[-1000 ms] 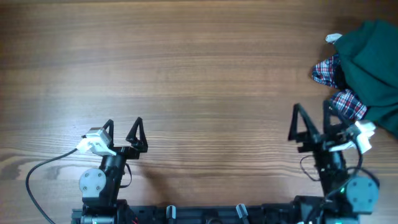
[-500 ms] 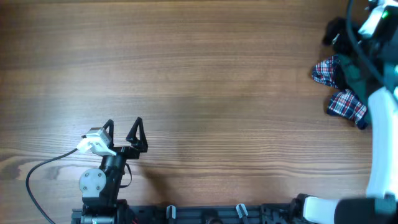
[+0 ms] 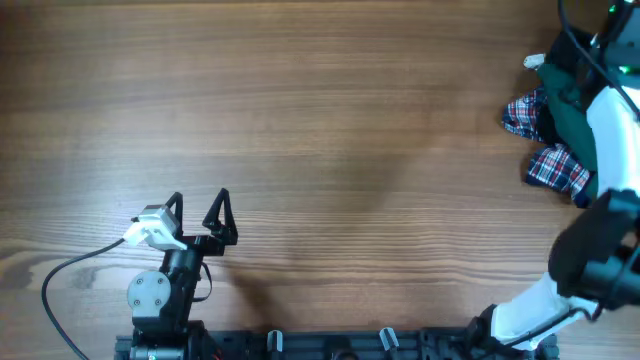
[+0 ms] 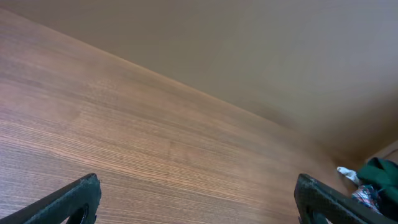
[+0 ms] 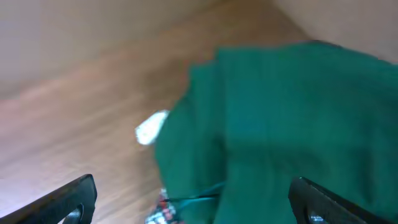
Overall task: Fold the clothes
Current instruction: 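Reach the right gripper to the green cloth bag on the clothes pile and grasp it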
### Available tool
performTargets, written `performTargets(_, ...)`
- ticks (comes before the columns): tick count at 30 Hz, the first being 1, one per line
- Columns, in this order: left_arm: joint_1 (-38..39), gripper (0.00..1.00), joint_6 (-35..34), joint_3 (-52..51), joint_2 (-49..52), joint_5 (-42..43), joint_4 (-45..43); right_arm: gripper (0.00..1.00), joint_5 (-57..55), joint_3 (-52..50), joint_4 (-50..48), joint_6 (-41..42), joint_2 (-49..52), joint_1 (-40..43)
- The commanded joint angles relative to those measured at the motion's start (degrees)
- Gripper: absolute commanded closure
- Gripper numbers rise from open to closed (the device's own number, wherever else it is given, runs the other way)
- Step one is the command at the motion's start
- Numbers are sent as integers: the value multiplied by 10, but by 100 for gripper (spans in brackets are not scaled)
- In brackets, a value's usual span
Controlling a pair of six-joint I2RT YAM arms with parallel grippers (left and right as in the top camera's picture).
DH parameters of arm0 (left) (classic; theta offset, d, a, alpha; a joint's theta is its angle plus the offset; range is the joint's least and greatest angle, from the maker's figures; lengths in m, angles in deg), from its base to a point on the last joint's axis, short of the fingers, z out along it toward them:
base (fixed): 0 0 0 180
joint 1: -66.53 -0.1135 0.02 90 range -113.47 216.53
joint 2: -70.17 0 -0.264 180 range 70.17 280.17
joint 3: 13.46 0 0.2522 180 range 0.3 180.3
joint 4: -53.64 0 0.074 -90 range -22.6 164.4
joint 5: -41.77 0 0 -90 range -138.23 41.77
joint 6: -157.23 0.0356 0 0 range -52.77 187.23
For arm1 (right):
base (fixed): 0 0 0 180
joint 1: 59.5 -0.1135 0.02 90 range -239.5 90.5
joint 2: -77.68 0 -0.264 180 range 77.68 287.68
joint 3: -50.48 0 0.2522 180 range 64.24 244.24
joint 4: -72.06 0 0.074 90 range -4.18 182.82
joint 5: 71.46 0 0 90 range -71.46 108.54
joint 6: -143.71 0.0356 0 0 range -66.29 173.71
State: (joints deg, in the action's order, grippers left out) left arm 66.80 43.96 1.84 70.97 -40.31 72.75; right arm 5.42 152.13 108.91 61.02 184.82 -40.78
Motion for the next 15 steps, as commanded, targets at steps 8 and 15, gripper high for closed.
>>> performTargets(8,3,0,5,-4,-4,-7,0,0,-94,14,-12,-8,82,9)
performTargets(15,3,0,5,-4,-4,-7,0,0,-127,14,4,47,83,12)
